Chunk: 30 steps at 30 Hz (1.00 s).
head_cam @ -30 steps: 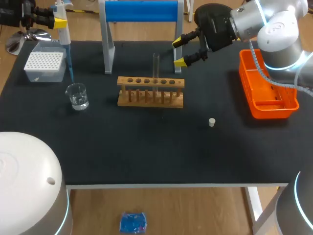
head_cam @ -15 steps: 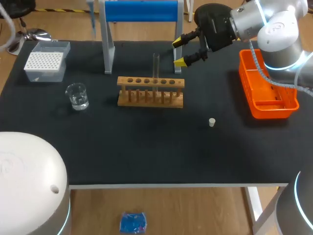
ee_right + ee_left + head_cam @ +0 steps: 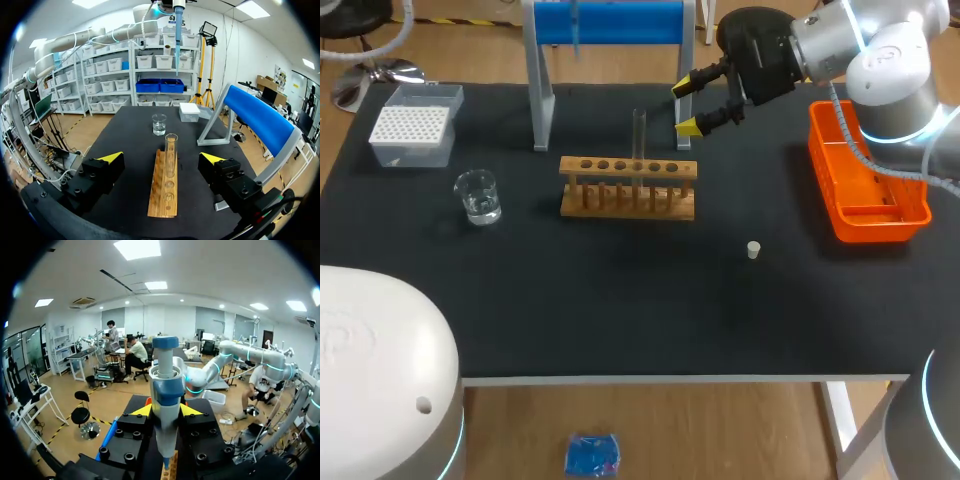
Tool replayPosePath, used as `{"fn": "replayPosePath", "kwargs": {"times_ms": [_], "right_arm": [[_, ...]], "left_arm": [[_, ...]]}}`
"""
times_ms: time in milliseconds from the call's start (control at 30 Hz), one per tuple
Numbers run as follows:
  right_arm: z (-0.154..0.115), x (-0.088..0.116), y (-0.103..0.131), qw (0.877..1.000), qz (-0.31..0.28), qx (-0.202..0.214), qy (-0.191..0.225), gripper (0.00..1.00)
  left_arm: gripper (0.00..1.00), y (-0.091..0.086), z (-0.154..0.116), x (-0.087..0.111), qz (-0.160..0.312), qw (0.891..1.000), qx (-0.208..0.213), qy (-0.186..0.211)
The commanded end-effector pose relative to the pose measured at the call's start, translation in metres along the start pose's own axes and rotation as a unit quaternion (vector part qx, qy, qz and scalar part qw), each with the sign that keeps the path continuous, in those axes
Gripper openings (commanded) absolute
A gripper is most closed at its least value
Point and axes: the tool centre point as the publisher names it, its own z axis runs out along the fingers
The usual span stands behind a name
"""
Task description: Invert the test tube, pick up the pipette, mount the tip to pipette, aspirate from beaker and dispense into the tube, eject the tip, return the pipette, and cap with the stopper.
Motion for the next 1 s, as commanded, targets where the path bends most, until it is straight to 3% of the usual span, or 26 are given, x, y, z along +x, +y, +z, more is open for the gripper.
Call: {"fn": "replayPosePath", "kwargs": {"times_ms": [33, 567, 1000], "right_arm": [[0.000, 0.000, 0.000, 1.000, 0.000, 0.000, 0.001, 1.00], [0.000, 0.000, 0.000, 1.000, 0.000, 0.000, 0.001, 1.00], [0.000, 0.000, 0.000, 1.000, 0.000, 0.000, 0.001, 1.00]], "left_arm": [[0.00, 0.002, 0.018, -0.006, 0.000, 1.000, 0.011, 0.006], [0.00, 0.007, 0.057, -0.004, -0.011, 0.999, 0.038, 0.029], [0.00, 0.031, 0.065, -0.006, -0.012, 0.999, 0.042, 0.026]]}}
